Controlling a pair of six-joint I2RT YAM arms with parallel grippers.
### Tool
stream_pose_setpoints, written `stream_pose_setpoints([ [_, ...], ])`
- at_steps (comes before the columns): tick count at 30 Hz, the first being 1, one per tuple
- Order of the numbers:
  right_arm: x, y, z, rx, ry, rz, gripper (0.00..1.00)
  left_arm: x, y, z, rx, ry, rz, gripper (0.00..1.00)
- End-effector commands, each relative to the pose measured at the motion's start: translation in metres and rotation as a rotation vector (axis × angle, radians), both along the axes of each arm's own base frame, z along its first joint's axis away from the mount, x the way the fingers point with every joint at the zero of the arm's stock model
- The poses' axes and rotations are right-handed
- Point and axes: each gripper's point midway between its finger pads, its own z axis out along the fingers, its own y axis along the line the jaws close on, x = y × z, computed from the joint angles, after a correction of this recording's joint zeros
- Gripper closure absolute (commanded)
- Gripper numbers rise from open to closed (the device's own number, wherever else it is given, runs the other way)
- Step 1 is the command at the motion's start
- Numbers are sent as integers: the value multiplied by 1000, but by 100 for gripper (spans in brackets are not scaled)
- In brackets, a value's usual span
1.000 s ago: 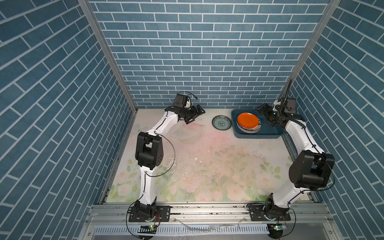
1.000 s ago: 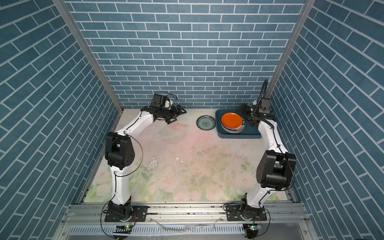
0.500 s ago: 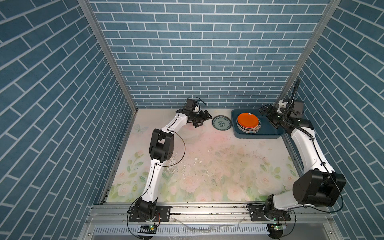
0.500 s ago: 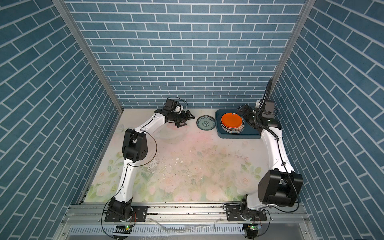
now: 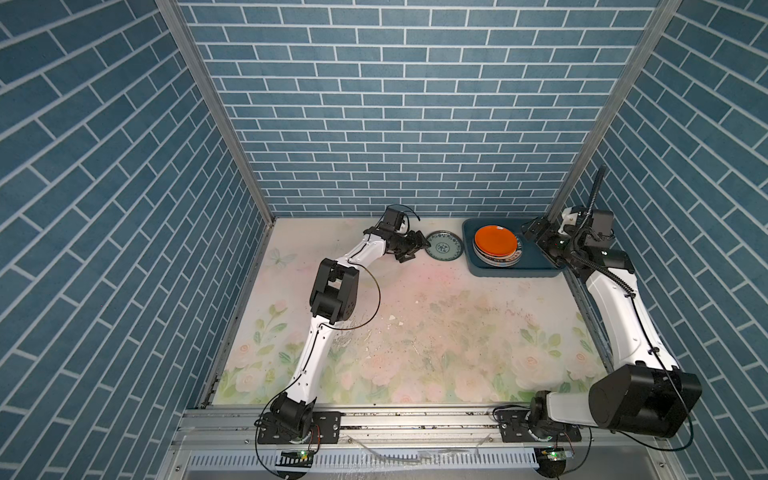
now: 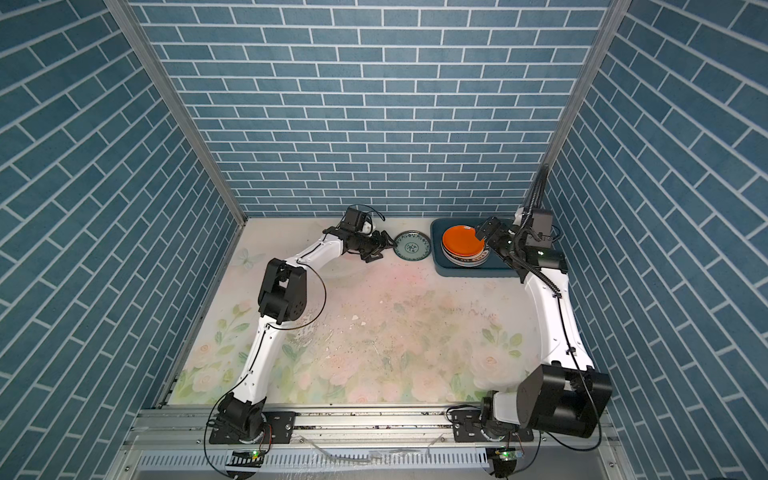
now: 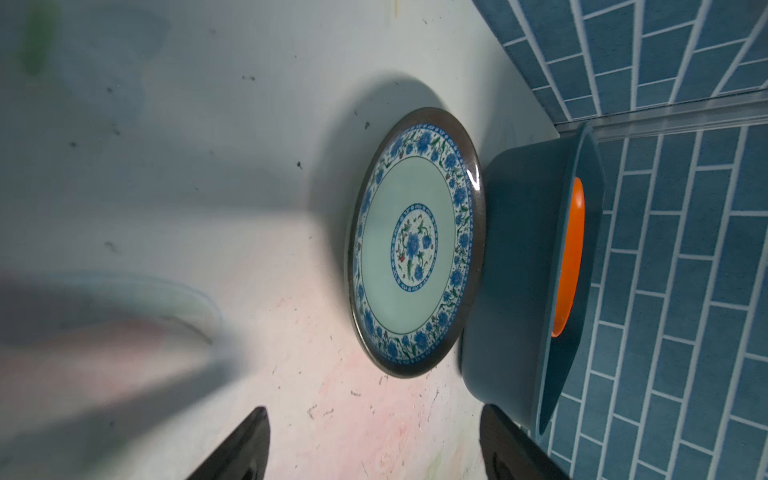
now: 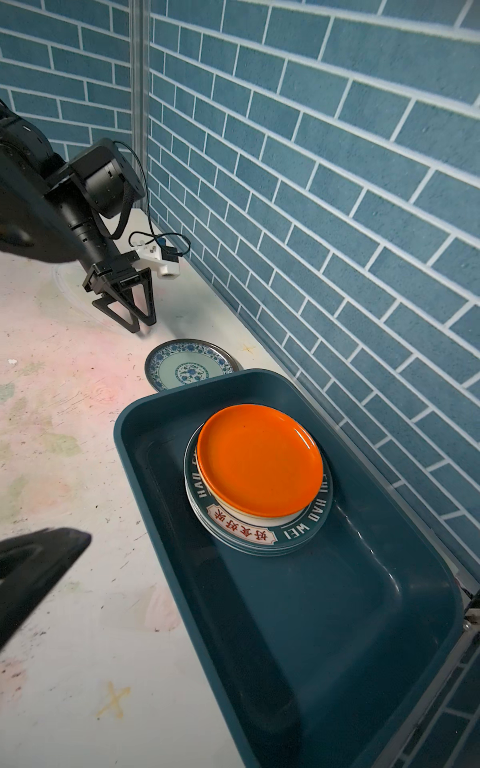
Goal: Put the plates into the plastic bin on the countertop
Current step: 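Grasp the blue-and-white patterned plate rim with left gripper and lift it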
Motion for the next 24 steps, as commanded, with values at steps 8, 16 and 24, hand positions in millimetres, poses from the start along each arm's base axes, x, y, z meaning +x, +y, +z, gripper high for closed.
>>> stream_pose_setpoints([
  [8,-21,-5,1,-32,19,-32,1,14,-24,-22,-54,5,78,28],
  [16,-28,-7,2,-45,28,-44,1,17,-35,-48,-72,63,147,40],
  [24,-31,-9,1,-52,39,-51,1,15,-28,-62,-23,100,193,73],
])
